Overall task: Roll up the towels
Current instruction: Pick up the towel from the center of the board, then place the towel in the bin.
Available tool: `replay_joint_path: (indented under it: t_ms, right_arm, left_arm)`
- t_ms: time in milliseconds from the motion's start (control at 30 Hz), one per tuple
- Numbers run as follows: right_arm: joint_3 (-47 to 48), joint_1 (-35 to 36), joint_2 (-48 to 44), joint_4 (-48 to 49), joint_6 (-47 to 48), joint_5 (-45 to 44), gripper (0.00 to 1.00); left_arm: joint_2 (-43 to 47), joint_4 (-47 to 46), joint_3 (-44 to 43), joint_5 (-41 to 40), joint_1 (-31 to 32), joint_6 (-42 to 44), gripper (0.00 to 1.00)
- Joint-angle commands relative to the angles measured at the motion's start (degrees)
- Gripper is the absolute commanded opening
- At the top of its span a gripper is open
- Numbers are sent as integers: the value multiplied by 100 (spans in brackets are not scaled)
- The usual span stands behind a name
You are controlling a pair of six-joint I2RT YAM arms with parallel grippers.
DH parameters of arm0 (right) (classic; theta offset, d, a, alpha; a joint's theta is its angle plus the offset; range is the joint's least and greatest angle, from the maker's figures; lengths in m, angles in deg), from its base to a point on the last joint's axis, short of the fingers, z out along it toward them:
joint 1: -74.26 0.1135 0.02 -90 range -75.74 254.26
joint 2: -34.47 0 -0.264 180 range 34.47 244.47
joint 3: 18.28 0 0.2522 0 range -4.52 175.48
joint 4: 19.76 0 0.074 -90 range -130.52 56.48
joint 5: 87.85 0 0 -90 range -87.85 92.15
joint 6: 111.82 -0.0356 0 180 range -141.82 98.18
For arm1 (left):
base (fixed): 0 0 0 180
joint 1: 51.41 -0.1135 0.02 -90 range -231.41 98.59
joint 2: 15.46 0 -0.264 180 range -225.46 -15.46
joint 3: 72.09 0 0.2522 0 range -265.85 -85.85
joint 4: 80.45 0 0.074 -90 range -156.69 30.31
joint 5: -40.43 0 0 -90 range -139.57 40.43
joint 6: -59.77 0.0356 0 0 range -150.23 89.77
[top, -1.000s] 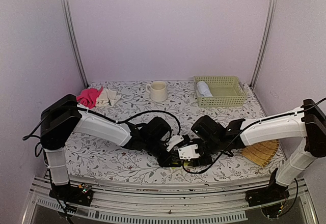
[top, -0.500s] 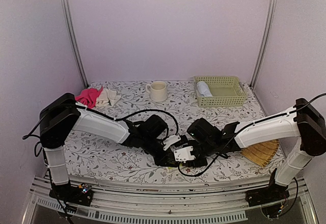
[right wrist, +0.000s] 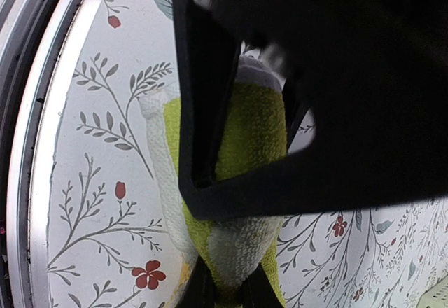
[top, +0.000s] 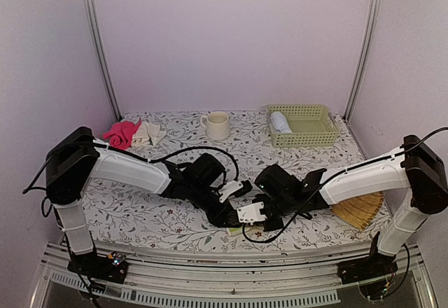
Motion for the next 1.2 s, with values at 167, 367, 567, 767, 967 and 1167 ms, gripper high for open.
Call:
replay_joint_path:
  t_ms: [167, 367, 567, 767, 967, 1167]
  right_arm:
    - [384, -638, -307, -1118, -533, 264, 3]
    - [1075, -1617, -293, -1597, -803, 768, 3]
    - [2135, -2591, 95, -1889, -966, 930, 2]
    - [3406, -3508, 692, -2155, -1385, 1065, 2]
    - [4695, -4270, 1511, -2110, -2196, 391, 2]
    - [5749, -4696, 2436, -2057, -2484, -287, 2]
  left_arm:
    - [1227, 609, 101, -1004, -585, -3, 55]
    - [1552, 1256, -430, -2017, -1013, 53, 55]
    - [1478, 1504, -939, -2161, -1277, 194, 55]
    - [1516, 1320, -771, -2134, -1388, 270, 54]
    - [1536, 1165, -564, -2035, -1465, 287, 53]
    - [1539, 1118, -528, -1947, -1509, 260, 52]
